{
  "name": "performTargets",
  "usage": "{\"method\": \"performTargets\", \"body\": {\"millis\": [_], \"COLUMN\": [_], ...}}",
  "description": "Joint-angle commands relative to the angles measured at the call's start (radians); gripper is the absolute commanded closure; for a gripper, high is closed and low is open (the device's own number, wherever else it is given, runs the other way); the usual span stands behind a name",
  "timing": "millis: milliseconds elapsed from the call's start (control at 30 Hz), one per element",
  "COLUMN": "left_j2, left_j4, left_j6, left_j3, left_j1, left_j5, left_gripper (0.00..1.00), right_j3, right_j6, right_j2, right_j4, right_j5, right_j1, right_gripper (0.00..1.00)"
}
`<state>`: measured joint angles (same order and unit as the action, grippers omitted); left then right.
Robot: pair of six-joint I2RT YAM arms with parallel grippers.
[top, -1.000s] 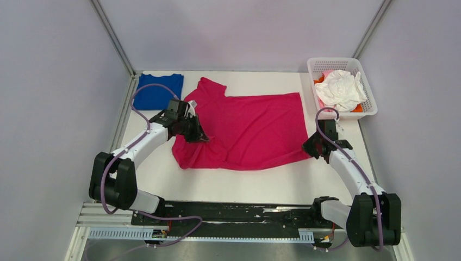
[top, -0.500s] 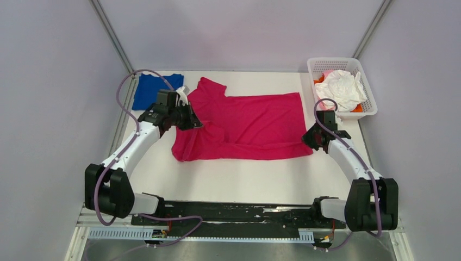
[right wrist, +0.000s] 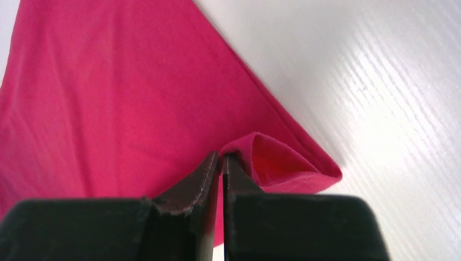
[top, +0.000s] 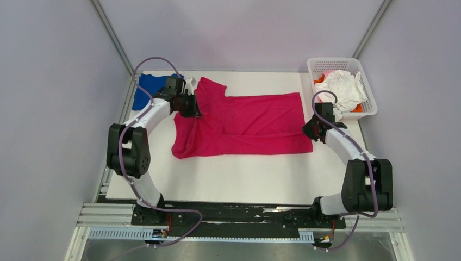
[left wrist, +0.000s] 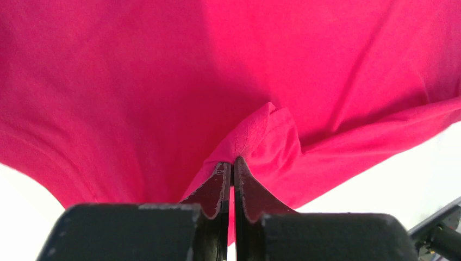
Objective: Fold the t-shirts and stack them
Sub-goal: Fold the flattened tshirt in 1/3 of the way
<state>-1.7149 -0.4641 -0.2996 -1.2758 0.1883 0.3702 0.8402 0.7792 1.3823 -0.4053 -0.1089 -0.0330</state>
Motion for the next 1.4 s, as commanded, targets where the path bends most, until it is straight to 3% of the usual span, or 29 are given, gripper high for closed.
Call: {"method": "performTargets", "body": {"millis": [0, 67, 100, 133, 167, 233, 267, 300, 400, 567, 667, 800, 900, 1067, 1367], "left_j2": [-0.136, -0.224, -0.253, -0.304, -0.322, -0.348, -0.336, -0.320, -0.201, 0.048, 0.129, 0.162, 0.113, 0.034, 0.039], "left_j4": [0.000, -0.034, -0.057, -0.108, -0.133, -0.187, -0.196, -0.193, -0.172, -0.065, -0.005, 0.066, 0.073, 0.078, 0.003], "left_j6": [0.065, 0.075, 0.081, 0.081, 0.079, 0.080, 0.074, 0.062, 0.026, -0.052, -0.128, -0.175, -0.176, -0.189, -0.181], "left_j3": [-0.145, -0.232, -0.271, -0.342, -0.379, -0.459, -0.478, -0.469, -0.388, -0.068, 0.133, 0.266, 0.279, 0.264, 0.264], "left_j1": [-0.037, -0.045, -0.048, -0.050, -0.050, -0.050, -0.050, -0.049, -0.035, 0.075, 0.134, 0.153, 0.148, 0.124, 0.005], "left_j5": [-0.001, -0.004, -0.002, -0.013, -0.018, -0.018, -0.016, -0.015, -0.024, -0.040, -0.041, -0.089, -0.185, -0.226, -0.366], "left_gripper": [0.89, 0.62, 0.39, 0.29, 0.15, 0.02, 0.01, 0.00, 0.00, 0.00, 0.00, 0.00, 0.00, 0.00, 0.00], "right_j3": [0.080, 0.127, 0.149, 0.168, 0.181, 0.190, 0.183, 0.165, 0.108, 0.008, -0.037, -0.047, -0.044, -0.054, -0.053], "right_j6": [0.013, 0.007, 0.000, -0.005, -0.015, -0.020, -0.022, -0.023, -0.033, -0.095, -0.116, -0.133, -0.132, -0.127, -0.129], "right_j2": [0.089, 0.143, 0.164, 0.174, 0.176, 0.156, 0.136, 0.112, 0.036, -0.043, -0.014, 0.060, 0.106, 0.132, 0.166], "right_j4": [0.085, 0.088, 0.087, 0.086, 0.085, 0.079, 0.080, 0.080, 0.087, 0.137, 0.199, 0.243, 0.244, 0.233, 0.210], "right_j5": [-0.096, -0.085, -0.066, -0.050, -0.033, -0.014, -0.003, 0.013, 0.047, 0.156, 0.256, 0.333, 0.317, 0.254, 0.191], "right_j1": [0.024, 0.024, 0.046, 0.051, 0.053, 0.053, 0.053, 0.050, 0.039, -0.059, -0.078, -0.082, -0.082, -0.081, -0.062], "right_gripper": [0.92, 0.79, 0.65, 0.47, 0.36, 0.18, 0.05, 0.01, 0.00, 0.00, 0.00, 0.00, 0.00, 0.00, 0.00]}}
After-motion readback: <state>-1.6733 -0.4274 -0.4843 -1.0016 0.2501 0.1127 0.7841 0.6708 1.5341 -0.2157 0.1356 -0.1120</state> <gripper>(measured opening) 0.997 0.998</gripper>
